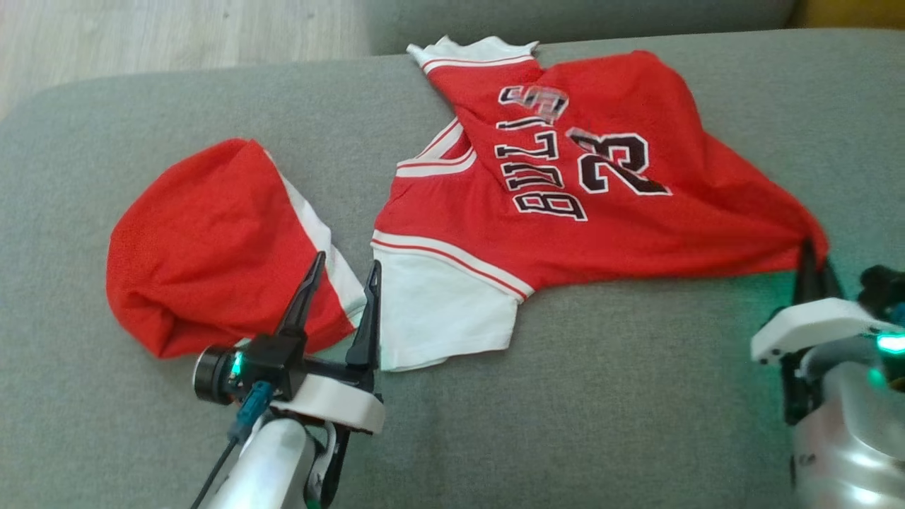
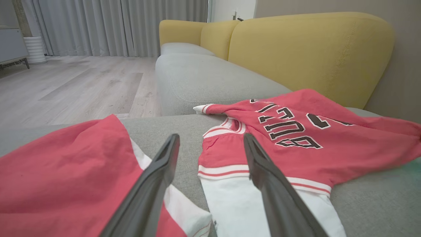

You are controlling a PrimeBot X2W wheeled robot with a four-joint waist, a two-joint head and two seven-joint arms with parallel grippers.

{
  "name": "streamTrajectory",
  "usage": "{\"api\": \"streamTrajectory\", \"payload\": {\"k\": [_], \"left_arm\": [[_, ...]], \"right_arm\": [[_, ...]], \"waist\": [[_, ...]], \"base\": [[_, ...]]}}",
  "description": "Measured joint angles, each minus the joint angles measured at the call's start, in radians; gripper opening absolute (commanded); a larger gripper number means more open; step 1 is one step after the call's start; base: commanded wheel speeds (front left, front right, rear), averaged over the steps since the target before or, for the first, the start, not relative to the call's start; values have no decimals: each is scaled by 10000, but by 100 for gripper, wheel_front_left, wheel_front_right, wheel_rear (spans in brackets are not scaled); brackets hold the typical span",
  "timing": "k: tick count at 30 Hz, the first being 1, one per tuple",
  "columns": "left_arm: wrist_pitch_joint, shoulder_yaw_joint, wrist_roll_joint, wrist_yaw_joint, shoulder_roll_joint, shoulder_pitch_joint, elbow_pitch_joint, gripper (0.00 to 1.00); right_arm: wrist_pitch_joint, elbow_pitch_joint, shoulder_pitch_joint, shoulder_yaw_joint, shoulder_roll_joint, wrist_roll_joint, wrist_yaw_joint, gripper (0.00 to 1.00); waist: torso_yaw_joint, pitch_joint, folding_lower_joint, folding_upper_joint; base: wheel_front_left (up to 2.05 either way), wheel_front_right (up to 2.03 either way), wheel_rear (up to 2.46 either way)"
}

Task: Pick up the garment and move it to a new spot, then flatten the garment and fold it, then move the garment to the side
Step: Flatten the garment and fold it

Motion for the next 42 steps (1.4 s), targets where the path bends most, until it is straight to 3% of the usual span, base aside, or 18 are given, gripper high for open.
{"api": "streamTrajectory", "payload": {"k": [5, 10, 11, 12, 16, 23, 28, 35, 42], "left_arm": [[0, -2, 0, -2, -50, 10, 10, 100], [0, 4, 0, -10, -77, 15, 48, 100], [0, 4, 0, -10, -86, 15, 65, 100], [0, 4, 0, -12, -90, 15, 81, 100], [0, 31, 2, -15, -109, 15, 150, 100], [0, 52, 92, -102, -153, 20, 165, 100], [0, 54, 90, -134, -186, 89, 165, 100], [77, -54, -121, -430, -274, -197, 575, 100], [1371, -343, -188, -520, -345, -1464, 1860, 100]], "right_arm": [[410, -1218, 308, -930, 10, -1049, 0, 0], [1110, -2278, 645, -1540, 13, -1296, 0, 0], [1220, -2395, 692, -1559, 13, -1256, 0, 60], [1287, -2531, 757, -1570, 19, -1244, 0, 100], [1053, -3162, 979, -1216, 21, -1126, 0, 100], [23, -4604, 1781, 1154, 25, 267, 0, 100], [-59, -5365, 3049, 2134, 27, 1388, 0, 100], [-86, -6217, 3345, 2380, 29, 1701, 0, 100], [-88, -6301, 3199, 2715, 29, 1898, 0, 100]], "waist": [[-145, -181, -1, 0], [-183, -184, -1, 0], [-182, -179, -1, 0], [-182, -176, -1, 0], [-195, -189, -1, 0], [-354, -379, -1, 0], [-527, -449, -2, 0], [-824, -97, 0, 0], [-1204, 318, 0, 0]], "base": [[0, 0, 0], [0, 0, 0], [0, 0, 0], [0, 0, 0], [0, 0, 0], [0, 0, 0], [0, 0, 0], [0, 0, 0], [0, 0, 0]]}}
